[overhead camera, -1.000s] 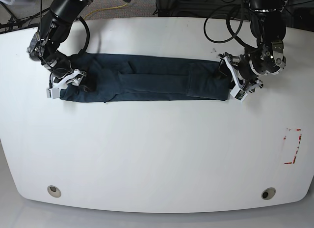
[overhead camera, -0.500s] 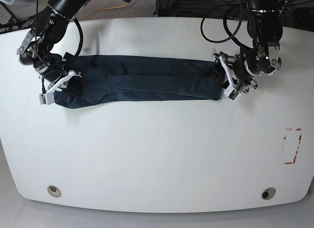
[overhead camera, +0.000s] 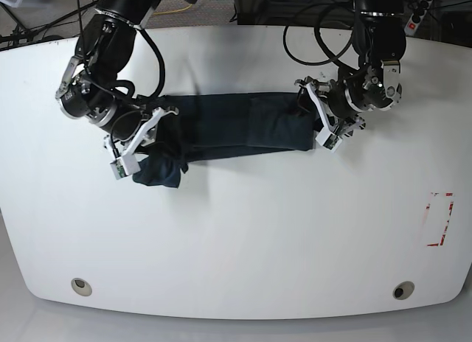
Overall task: Fold the T-shirt properly
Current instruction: 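Fold the strip end with the right gripper toward the left gripper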
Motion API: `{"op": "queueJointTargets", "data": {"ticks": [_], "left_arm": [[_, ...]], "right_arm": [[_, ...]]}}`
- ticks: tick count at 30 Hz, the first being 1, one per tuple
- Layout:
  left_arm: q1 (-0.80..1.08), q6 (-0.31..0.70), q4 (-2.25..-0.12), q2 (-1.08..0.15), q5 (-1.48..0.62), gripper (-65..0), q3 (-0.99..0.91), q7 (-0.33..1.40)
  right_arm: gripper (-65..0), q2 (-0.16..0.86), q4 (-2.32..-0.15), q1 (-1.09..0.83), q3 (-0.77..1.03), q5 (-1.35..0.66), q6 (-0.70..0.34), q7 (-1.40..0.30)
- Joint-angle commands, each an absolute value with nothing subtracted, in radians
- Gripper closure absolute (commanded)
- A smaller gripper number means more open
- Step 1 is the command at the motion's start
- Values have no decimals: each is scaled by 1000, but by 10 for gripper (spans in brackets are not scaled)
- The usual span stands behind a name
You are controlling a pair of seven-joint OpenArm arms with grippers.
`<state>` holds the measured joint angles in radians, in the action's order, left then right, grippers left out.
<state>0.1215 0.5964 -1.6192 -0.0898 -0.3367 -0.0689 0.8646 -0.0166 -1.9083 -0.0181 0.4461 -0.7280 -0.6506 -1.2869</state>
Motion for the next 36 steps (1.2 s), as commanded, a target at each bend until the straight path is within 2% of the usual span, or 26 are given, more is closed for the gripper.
{"op": "queueJointTargets", "data": {"ticks": [1, 8, 17, 21, 24, 29, 32, 34, 36], "left_arm": [[111, 591, -1633, -84, -357, -390, -68, 843], [111, 591, -1633, -64, -361, -390, -68, 843], [111, 591, -1633, -64, -363, -390, -68, 843], [111, 591, -1633, -64, -364, -390, -70, 843], [111, 593, -1633, -64, -364, -390, -70, 843], [111, 593, -1633, -62, -366, -390, -70, 843], [111, 595, -1638, -41, -366, -390, -79, 843], [111, 596, -1641, -31, -367, -390, -104, 843], [111, 598, -1655, -12, -381, -390, -151, 843]], "right_arm": [[0, -44, -1925, -2, 400, -746, -651, -1268], [0, -85, -1923, -8, 274, -745, -651, -1262], [0, -91, -1822, -22, 130, -745, -651, -1162], [0, -76, -1759, -22, 79, -745, -651, -1059], [-105, -54, -1715, -13, 50, -746, -651, -1003], [-347, -56, -1678, 1, 39, -745, -650, -984], [-434, -58, -1659, 15, 35, -745, -647, -984], [-461, -58, -1649, 27, 13, -745, -621, -984], [-468, -56, -1644, 39, -15, -745, -552, -984]]}}
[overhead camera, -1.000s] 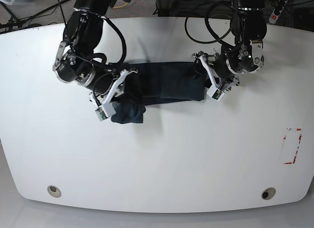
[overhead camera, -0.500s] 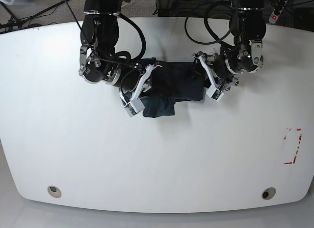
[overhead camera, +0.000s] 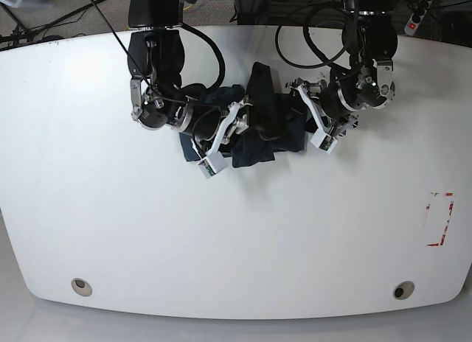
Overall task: Fold the T-shirt properly
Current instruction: 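Fold the strip end with the right gripper toward the left gripper, then release with the left gripper and press the bundle with the right gripper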
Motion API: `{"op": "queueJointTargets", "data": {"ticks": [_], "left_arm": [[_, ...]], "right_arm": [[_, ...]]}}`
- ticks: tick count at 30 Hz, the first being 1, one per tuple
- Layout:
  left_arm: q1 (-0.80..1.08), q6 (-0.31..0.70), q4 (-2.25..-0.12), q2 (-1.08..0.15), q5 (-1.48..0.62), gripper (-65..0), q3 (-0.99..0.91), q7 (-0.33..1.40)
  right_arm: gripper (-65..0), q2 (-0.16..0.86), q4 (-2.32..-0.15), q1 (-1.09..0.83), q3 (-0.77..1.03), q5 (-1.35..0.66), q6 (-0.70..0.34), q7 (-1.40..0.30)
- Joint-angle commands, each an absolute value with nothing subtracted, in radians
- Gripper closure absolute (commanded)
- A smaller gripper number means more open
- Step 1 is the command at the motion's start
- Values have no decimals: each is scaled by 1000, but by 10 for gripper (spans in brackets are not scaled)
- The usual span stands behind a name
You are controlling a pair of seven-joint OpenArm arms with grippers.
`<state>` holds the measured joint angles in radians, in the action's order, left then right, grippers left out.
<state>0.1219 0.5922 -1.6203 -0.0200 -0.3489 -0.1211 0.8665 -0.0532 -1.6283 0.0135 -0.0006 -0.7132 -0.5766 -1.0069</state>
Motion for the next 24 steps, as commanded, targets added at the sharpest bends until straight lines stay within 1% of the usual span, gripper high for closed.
{"op": "queueJointTargets", "data": {"ticks": [1, 3, 6, 9, 13, 16, 19, 22, 23, 24], "left_arm": [[111, 598, -1664, -8, -397, -390, -171, 843], [117, 598, -1695, -7, -444, -390, -214, 846], [143, 598, -1753, -13, -526, -390, -265, 849], [177, 598, -1813, -65, -587, -390, -306, 849], [229, 598, -1863, -166, -680, -390, -394, 849], [269, 598, -1870, -225, -730, -390, -469, 851], [295, 598, -1867, -265, -743, -390, -515, 851], [305, 598, -1865, -288, -739, -390, -533, 851], [309, 598, -1865, -297, -739, -390, -533, 851], [312, 598, -1867, -308, -739, -390, -529, 851]], "right_arm": [[-468, -56, -1647, 39, -27, -745, -526, -984], [-468, -51, -1670, 39, -41, -753, -503, -984], [-468, -35, -1747, 35, -38, -748, -503, -984], [-468, -31, -1748, 39, -45, -748, -498, -984], [-468, -107, -1649, 87, -45, -745, -498, -981], [-468, -127, -1616, 108, -77, -745, -498, -949], [-468, -127, -1650, 108, -122, -753, -496, -923], [-468, -120, -1707, 102, -122, -753, -498, -926], [-468, -111, -1728, 99, -122, -753, -503, -928], [-468, -77, -1755, 85, -120, -753, -503, -928]]}}
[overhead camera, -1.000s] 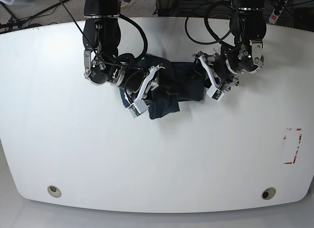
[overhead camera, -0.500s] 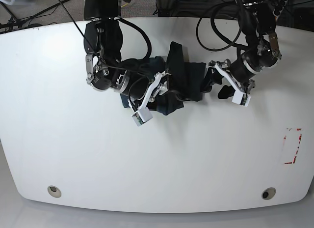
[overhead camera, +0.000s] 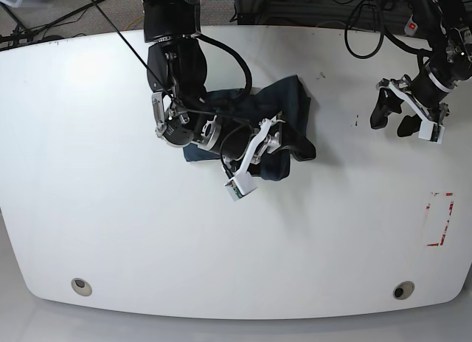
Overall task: Fold the T-shirt properly
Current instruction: 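Release with the left gripper and press the bundle with the right gripper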
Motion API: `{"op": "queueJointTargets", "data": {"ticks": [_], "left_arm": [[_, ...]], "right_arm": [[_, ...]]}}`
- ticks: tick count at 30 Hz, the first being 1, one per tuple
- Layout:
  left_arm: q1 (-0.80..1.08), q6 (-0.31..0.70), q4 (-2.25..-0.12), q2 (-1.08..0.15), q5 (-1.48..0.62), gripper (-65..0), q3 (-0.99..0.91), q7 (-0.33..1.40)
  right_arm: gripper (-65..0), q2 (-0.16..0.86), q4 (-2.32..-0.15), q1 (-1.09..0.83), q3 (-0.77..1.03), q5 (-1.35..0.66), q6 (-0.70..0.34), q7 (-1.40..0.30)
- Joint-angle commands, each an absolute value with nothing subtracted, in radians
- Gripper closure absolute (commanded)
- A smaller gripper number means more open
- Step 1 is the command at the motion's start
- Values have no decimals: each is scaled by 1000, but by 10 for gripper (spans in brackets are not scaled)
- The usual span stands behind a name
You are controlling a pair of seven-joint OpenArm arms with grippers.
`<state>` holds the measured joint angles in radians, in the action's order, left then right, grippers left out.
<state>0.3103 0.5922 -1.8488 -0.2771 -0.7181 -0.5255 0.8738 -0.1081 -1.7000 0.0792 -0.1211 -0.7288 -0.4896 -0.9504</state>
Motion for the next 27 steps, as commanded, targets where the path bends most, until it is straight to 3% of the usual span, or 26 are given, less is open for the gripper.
{"op": "queueJointTargets", "data": {"ticks": [1, 7, 10, 19, 27], "left_arm": [[315, 598, -1867, -311, -739, -390, -529, 851], [315, 598, -1867, -314, -739, -390, -529, 851], [315, 598, -1867, -311, -739, -390, -527, 851], [315, 598, -1862, -309, -739, -390, -527, 851], [315, 598, -1862, -311, -739, -390, -527, 851]], "right_arm": [[-468, -56, -1770, 74, -120, -753, -503, -928], [-468, 73, -1859, 12, -117, -754, -503, -928], [-468, 88, -1860, 4, -119, -753, -501, -928], [-468, 4, -1776, 53, -133, -750, -498, -928], [-468, -76, -1609, 191, -318, -745, -456, -926]]}}
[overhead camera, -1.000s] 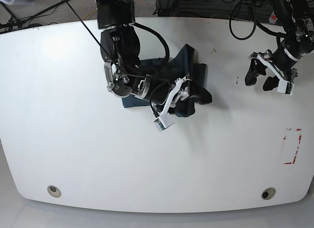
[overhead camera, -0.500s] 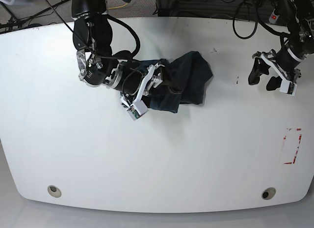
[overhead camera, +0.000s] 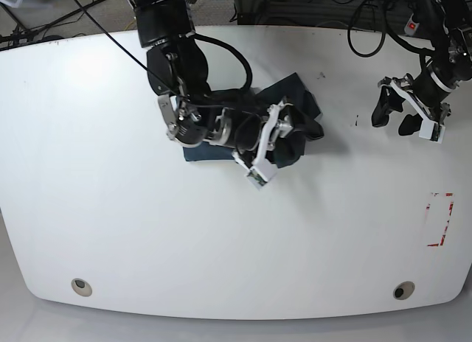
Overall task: Fold the T-shirt properly
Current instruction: 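Release with the left gripper and press the bundle with the right gripper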
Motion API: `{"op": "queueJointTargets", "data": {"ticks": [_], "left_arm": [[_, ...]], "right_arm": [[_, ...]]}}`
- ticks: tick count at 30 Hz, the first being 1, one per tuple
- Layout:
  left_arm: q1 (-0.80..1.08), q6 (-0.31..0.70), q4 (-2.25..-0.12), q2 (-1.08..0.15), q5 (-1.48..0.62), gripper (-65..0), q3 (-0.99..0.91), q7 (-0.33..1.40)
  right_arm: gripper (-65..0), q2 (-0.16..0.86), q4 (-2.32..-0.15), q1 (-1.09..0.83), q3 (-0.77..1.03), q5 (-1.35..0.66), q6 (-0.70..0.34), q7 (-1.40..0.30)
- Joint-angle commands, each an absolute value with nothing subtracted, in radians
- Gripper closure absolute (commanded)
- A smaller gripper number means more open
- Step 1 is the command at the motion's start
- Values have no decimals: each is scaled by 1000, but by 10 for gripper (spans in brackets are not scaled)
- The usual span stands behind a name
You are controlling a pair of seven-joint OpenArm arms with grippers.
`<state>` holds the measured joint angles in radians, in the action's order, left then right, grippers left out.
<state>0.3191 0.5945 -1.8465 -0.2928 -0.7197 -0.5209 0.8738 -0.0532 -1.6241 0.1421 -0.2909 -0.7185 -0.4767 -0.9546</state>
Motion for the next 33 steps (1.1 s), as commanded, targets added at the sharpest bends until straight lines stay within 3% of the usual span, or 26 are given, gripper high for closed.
{"op": "queueJointTargets", "data": {"ticks": [1, 6, 10, 14, 28, 33], "left_arm": [[315, 598, -1862, -312, -739, -390, -527, 851], [315, 598, -1863, -312, -739, -390, -527, 851], [312, 598, -1863, -311, -739, -390, -526, 851], [311, 598, -1862, -311, -739, -390, -526, 851], [309, 595, -1860, -309, -739, -390, -483, 845], [308, 595, -1860, -309, -739, -390, -483, 845]], "right_arm": [[-468, -77, -1592, 206, -338, -745, -432, -926], [-468, -70, -1531, 298, -418, -745, -282, -931], [-468, -5, -1532, 355, -501, -725, -159, -955], [-468, 58, -1577, 372, -545, -696, -99, -978], [-468, 208, -1797, 323, -579, -621, -76, -1040], [-468, 252, -1879, 206, -417, -654, -87, -989]]}}
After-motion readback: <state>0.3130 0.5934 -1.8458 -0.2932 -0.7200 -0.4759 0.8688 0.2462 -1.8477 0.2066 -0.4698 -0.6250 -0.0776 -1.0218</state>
